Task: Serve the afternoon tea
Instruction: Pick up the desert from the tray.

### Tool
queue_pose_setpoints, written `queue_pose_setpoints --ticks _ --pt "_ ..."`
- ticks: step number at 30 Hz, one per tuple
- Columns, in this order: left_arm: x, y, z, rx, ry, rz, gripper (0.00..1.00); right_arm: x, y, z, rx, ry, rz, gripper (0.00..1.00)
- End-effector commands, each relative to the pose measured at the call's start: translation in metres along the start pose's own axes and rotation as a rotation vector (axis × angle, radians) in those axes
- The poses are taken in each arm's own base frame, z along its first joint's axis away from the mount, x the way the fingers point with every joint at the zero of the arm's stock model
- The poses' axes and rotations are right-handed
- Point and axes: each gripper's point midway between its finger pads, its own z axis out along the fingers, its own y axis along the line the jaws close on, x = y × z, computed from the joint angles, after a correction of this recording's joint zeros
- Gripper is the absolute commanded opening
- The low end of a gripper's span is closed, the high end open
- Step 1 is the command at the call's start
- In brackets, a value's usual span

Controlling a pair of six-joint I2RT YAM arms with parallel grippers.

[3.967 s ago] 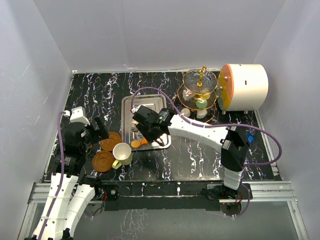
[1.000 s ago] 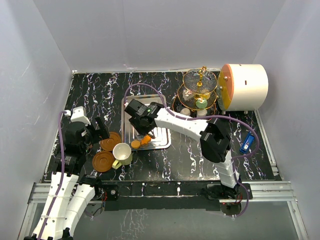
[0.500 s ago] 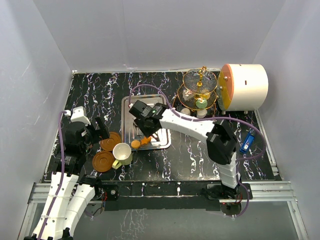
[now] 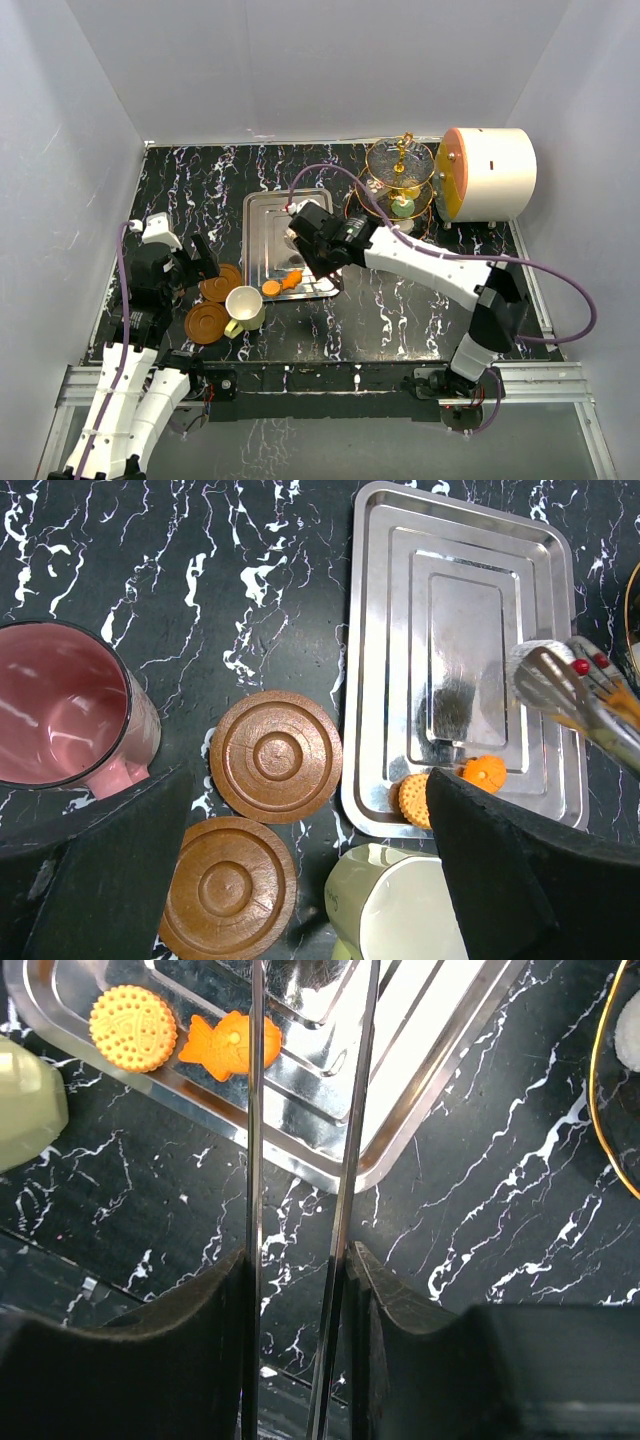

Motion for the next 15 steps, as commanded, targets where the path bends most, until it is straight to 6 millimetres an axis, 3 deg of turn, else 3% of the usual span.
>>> queue_pose_setpoints --ticks 1,8,15 --pt "-0.010 -0.005 -0.004 0.018 -0.024 0.004 0.99 -0.027 -0.006 -0.044 -0.021 -0.157 0.090 0.26" --pt "-0.011 -0.004 -0.004 0.015 -0.024 0.004 0.99 -0.023 -0.037 -0.090 0.030 -0.226 0.162 0.26" --pt "-0.011 -0.004 -0.004 0.016 -0.025 0.004 0.99 -0.008 -0.079 -0.117 0.065 -0.246 0.229 0.26"
